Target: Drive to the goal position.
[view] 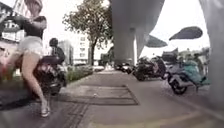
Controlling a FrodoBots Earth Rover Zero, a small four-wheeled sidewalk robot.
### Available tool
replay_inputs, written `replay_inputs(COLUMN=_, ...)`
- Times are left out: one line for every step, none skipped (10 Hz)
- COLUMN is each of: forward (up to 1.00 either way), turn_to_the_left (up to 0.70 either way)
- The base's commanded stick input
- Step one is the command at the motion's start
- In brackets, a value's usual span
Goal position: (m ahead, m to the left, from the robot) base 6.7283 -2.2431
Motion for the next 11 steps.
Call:
replay_inputs(forward=0.70, turn_to_the_left=0.00)
replay_inputs(forward=0.70, turn_to_the_left=0.00)
replay_inputs(forward=0.70, turn_to_the_left=0.00)
replay_inputs(forward=0.70, turn_to_the_left=0.00)
replay_inputs(forward=0.70, turn_to_the_left=0.00)
replay_inputs(forward=0.70, turn_to_the_left=0.00)
replay_inputs(forward=0.70, turn_to_the_left=0.00)
replay_inputs(forward=0.70, turn_to_the_left=0.00)
replay_inputs(forward=0.70, turn_to_the_left=0.00)
replay_inputs(forward=0.70, turn_to_the_left=0.00)
replay_inputs(forward=0.70, turn_to_the_left=0.00)
